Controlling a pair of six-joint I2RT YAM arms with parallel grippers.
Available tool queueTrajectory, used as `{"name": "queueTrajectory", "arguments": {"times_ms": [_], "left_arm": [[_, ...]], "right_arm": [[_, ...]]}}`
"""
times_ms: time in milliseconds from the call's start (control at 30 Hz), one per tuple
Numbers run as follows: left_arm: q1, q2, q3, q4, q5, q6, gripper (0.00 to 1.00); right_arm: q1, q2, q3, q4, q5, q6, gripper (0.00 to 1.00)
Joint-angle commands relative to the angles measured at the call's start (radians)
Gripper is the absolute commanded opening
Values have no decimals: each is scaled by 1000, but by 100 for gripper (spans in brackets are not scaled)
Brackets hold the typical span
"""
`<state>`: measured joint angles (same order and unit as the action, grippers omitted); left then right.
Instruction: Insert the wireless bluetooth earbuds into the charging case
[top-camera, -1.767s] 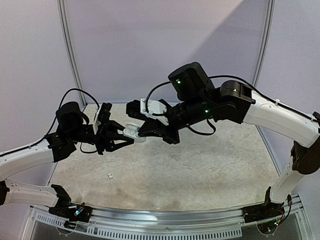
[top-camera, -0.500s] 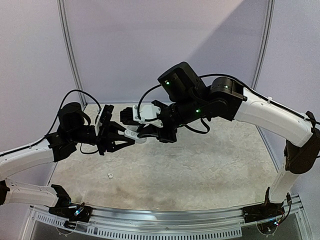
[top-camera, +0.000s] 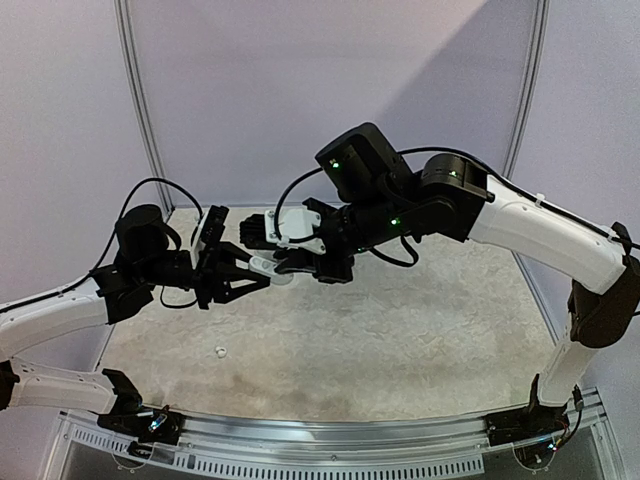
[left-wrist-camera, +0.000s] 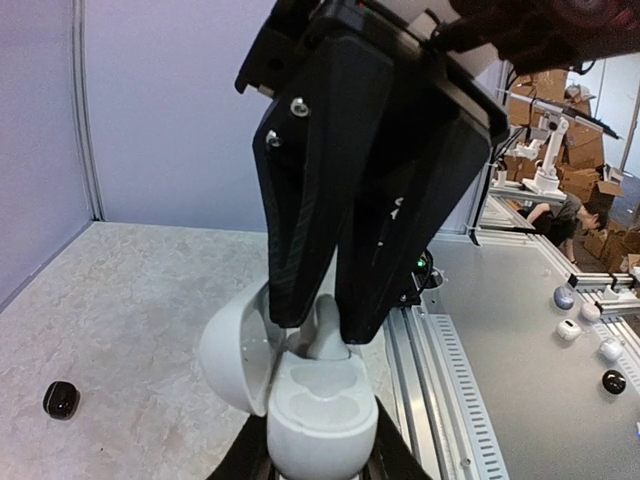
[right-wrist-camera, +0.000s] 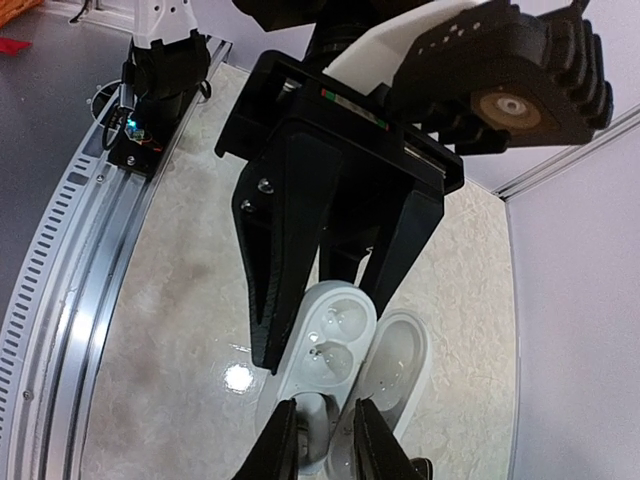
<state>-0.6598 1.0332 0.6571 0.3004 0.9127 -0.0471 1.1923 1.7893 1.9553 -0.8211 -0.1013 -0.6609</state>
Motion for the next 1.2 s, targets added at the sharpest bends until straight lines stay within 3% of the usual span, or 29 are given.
{"name": "queueTrajectory", "arguments": {"times_ms": [0,233,1167], "left_arm": [[-18,-13,8,160,89,-69,0],[-18,-13,3,178,70,-92,0],[-17,-13,-7,184,47,-104,0]], "right_arm": [[-18,47,-1,-33,96,-7,20],[-19,40,-7,-30,141,-5,20],[-40,-20,-22,-47,-2,78,24]]}}
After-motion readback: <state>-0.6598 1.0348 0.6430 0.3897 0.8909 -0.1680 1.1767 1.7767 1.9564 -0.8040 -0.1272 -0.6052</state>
